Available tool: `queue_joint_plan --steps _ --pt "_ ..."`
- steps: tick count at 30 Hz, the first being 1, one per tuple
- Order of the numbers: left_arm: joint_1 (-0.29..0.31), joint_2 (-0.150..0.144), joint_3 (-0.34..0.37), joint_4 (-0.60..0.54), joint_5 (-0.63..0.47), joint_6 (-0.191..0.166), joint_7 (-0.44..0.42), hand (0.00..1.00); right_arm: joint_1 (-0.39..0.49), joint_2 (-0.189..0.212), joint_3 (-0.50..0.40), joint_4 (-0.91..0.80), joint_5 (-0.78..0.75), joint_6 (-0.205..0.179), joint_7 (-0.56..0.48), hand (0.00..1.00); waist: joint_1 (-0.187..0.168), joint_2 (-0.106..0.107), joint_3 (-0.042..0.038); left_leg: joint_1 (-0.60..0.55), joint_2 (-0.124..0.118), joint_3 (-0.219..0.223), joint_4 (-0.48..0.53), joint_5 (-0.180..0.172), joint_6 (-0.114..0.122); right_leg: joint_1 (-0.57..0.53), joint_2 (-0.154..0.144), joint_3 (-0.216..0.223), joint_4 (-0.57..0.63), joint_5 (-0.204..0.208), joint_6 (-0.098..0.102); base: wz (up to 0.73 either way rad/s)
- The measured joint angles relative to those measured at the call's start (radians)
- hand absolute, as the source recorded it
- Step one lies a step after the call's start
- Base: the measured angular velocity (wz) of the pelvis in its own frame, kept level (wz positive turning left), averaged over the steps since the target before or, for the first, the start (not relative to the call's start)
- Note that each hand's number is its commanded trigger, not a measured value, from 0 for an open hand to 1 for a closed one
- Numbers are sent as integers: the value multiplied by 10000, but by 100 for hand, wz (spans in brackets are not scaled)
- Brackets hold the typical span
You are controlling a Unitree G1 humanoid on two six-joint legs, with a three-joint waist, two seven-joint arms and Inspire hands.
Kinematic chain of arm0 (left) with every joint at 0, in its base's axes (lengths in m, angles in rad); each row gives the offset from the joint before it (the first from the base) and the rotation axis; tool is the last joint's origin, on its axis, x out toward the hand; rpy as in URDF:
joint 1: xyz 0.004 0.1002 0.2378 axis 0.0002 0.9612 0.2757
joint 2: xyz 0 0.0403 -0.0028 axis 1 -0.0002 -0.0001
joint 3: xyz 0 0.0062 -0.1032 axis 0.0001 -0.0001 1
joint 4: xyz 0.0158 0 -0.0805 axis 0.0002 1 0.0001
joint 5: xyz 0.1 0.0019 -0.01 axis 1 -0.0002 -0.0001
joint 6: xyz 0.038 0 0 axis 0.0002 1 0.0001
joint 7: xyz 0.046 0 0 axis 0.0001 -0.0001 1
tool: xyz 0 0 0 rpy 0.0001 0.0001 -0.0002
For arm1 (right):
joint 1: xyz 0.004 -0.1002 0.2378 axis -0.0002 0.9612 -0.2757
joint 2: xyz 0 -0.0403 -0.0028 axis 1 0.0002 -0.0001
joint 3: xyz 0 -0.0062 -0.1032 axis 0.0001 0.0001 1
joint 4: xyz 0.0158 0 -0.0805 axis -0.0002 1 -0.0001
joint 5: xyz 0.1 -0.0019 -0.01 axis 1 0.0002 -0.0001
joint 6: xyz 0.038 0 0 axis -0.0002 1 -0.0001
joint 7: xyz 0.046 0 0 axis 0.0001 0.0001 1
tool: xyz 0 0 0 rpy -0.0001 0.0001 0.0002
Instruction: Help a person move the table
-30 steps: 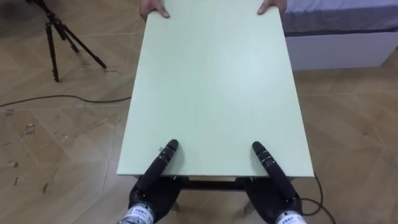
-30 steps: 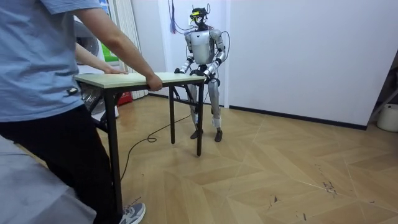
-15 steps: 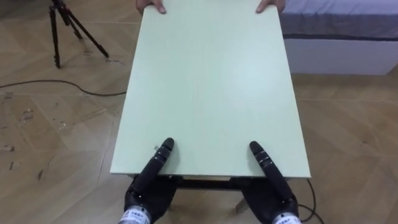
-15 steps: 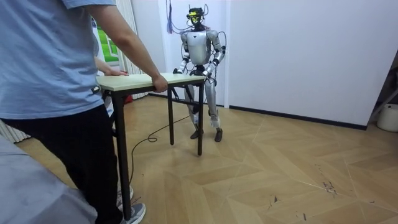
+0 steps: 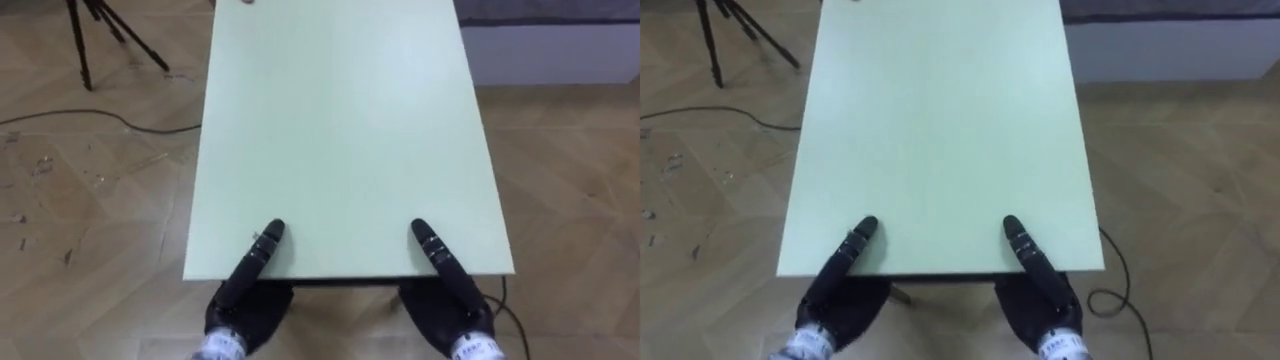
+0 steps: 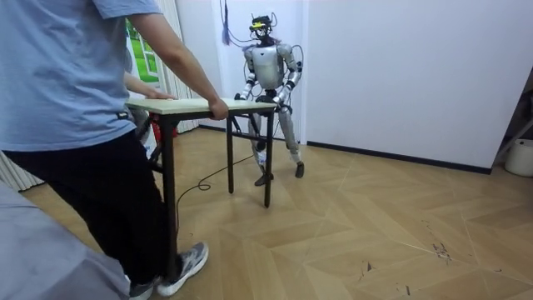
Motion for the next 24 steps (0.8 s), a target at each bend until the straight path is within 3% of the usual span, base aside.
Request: queue_joint_plan --steps 2,4,5,7,8,10,11,12,13,14,15,16,18,20,22,24 --pt "-238 -1 -85 0 35 -51 75 100 -15 140 -250 -37 -9 46 43 100 -15 31 2 -67 -371 243 -857 -46 99 -453 -291 70 -64 475 130 18" --pt "-181 2 -194 102 30 -84 176 100 169 162 -375 -36 -61 238 43 100 -56 -18 -11 -237 -958 284 -837 17 666 -562 -784 289 -250 1072 380 0" --pt "-93 -23 -238 131 31 -84 177 100 271 154 -384 -36 -61 263 43 100 -81 -18 -12 -233 -1121 262 -814 73 764 -523 -875 408 -310 1203 466 0" --pt "247 -11 -358 135 -16 -81 171 100 572 98 -382 -36 -43 415 61 100 -126 -161 -20 -249 -1726 390 -699 230 1097 -528 -1360 733 -373 1757 675 -2" --pt "301 -11 -357 135 -19 -82 171 100 589 88 -378 -36 -43 475 60 100 -186 -215 -21 -297 -1854 434 -644 262 1179 -528 -1455 788 -435 1937 740 5" --pt "328 -50 -362 132 -32 -81 256 100 586 109 -417 -35 -46 564 -10 100 -362 -378 -23 -779 -2198 744 -344 411 1618 -545 -1715 1268 -1120 3041 1221 17" --pt "321 -45 -362 133 -31 -81 258 100 579 124 -461 -36 -50 632 -10 100 -397 -401 -27 -952 -2225 870 -260 465 1743 -551 -1758 1383 -1351 3384 1432 38" --pt "272 -17 -387 140 -53 -70 292 100 602 119 -495 -35 12 707 -10 100 -598 -425 -15 -1302 -2164 1394 -2 528 1920 -633 -1935 1571 -970 3330 1588 61" --pt "162 9 -497 215 -23 16 368 100 810 125 -570 -60 110 690 -8 100 -640 -424 -13 -1427 -2008 2017 175 594 2025 -726 -2147 1569 799 2049 1670 67" --pt "151 23 -556 214 13 23 410 100 910 100 -577 -80 180 680 -8 100 -638 -467 -16 -1438 -1973 2205 206 627 2074 -728 -2243 1576 1752 1411 1676 53" --pt "177 37 -582 211 133 29 411 100 1039 58 -575 -103 233 667 -10 100 -622 -569 -70 -1459 -1953 2633 209 673 2151 -606 -2485 1644 3543 459 1604 27" --pt "189 -10 -594 212 123 36 411 100 1061 24 -529 -133 264 613 -29 100 -551 -626 -87 -1483 -1990 2934 279 715 2223 -253 -2711 1691 4738 -84 1683 11" --pt "244 -62 -595 188 93 34 411 100 1058 -113 -358 -229 378 469 -115 100 -225 -664 -82 -1560 -2090 3155 421 723 2282 634 -2898 2069 5518 -361 1811 -27" --pt "358 -86 -529 55 81 33 411 100 1054 -210 -186 -390 472 412 -279 100 -46 -800 -18 -1696 -2152 3166 691 718 2290 1209 -2999 2335 5287 -482 2030 -30" --pt "386 -33 -536 13 98 13 414 100 1051 -241 9 -397 485 299 -351 100 168 -814 -13 -2059 -2189 2456 913 813 2269 1070 -2526 2350 4898 -483 2058 -25" --pt "473 12 -525 -176 153 -134 414 100 1048 -220 12 -561 357 265 -394 100 267 -758 -63 -2402 -2045 2222 886 970 2322 1093 -2201 2420 4188 -540 2151 -36"
